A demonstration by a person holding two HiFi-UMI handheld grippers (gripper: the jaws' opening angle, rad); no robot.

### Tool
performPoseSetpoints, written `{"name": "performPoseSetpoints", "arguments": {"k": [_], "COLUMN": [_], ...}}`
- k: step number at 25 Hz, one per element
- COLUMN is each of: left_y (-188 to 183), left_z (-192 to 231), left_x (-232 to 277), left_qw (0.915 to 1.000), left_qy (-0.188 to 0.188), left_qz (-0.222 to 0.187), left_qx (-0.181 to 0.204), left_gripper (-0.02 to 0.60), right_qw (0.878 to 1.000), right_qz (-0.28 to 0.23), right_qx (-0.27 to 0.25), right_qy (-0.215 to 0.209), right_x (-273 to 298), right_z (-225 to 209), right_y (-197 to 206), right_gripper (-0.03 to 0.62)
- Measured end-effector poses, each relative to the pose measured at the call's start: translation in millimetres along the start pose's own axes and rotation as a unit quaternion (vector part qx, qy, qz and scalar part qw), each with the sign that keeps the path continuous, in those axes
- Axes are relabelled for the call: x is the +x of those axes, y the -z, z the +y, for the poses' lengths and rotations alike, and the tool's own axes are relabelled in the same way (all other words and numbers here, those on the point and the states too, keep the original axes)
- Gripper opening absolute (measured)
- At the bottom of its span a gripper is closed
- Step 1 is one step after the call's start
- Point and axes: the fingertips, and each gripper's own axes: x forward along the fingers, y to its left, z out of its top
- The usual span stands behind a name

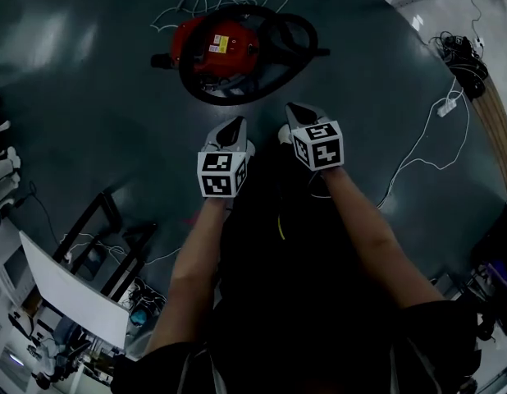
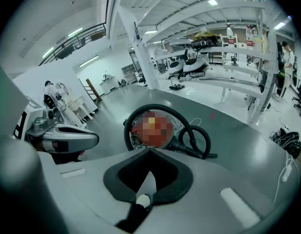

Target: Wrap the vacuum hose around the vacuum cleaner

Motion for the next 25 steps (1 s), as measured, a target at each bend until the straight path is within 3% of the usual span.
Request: {"name": "performPoseSetpoints", "arguments": {"k": [12, 25], "left_y": [-26.6, -36.1], "left_z": [-8.9, -16.2], "left_x": [-60.0, -83.1], "left_qw": [0.9985, 0.9968], "left_qy": [0.041, 0.064], "left_qz": [0.017, -0.003], "left_qx": [0.031, 0.049], "left_gripper": [0.009, 0.009], "right_qw": [1.0, 0.999], "right_qz": [-0.009, -0.023], "right_qx": [0.016, -0.013], "right_qy": [0.019, 0.022], "right_x": [-51.4, -62.6], "right_z": [50.2, 84.8], "right_y": [-8.7, -15.1], "right_gripper": [-0.005, -0.005]}}
